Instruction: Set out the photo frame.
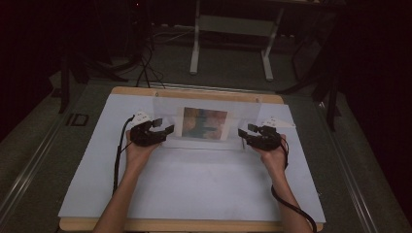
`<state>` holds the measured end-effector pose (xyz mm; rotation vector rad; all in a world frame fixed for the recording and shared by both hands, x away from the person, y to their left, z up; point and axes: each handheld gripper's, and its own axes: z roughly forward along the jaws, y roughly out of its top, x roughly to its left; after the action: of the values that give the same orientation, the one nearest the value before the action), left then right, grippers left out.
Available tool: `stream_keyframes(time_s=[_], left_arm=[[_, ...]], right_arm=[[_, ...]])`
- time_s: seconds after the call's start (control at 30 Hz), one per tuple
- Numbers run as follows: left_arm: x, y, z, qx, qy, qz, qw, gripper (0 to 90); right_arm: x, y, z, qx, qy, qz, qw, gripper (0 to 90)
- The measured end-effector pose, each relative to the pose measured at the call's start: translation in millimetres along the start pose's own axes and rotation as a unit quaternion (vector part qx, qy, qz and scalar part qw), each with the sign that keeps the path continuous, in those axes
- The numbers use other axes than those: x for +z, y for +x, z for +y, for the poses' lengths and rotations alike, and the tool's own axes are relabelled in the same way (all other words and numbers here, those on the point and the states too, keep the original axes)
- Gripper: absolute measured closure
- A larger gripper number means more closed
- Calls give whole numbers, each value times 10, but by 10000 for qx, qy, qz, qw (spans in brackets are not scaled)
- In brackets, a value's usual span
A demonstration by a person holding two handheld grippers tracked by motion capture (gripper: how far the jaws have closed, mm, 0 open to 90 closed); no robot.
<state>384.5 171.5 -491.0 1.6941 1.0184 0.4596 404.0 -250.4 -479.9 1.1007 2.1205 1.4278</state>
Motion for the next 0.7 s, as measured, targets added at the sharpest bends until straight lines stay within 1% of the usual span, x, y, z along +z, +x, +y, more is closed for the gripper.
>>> stream_keyframes(time_s=[0.13, 0.23, 0.27, 0.4, 0.47, 0.57, 0.6, 0.63, 0.7], left_arm=[[-3, 1, -1, 13, 4, 13, 10000, 380], [-18, 21, -2, -21, -25, 33, 10000, 367], [-30, 29, -3, -41, -40, 41, 10000, 357], [-146, 116, 4, -151, -169, 63, 9997, 349], [-208, 147, 9, -196, -215, 70, 9996, 350], [-306, 192, 26, -195, -254, 82, 9995, 351], [-306, 192, 26, -195, -254, 82, 9995, 351], [-388, 220, 44, -227, -325, 125, 9991, 351], [-459, 248, 60, -239, -372, 187, 9988, 352]], right_arm=[[-1, 6, 2, -8, -2, -20, 10000, 443], [-7, 2, 9, -8, 36, -15, 10000, 443], [-22, 2, 16, -27, 78, -71, 9999, 420], [-94, -11, 28, -53, 88, -137, 9999, 404], [-141, -13, 40, -121, 109, -145, 9998, 402], [-198, -10, 59, -191, 110, -120, 9997, 398], [-198, -10, 59, -191, 110, -120, 9997, 398], [-217, -15, 67, -219, 116, -118, 9996, 397], [-290, -52, 93, -261, 100, -97, 9996, 394]])
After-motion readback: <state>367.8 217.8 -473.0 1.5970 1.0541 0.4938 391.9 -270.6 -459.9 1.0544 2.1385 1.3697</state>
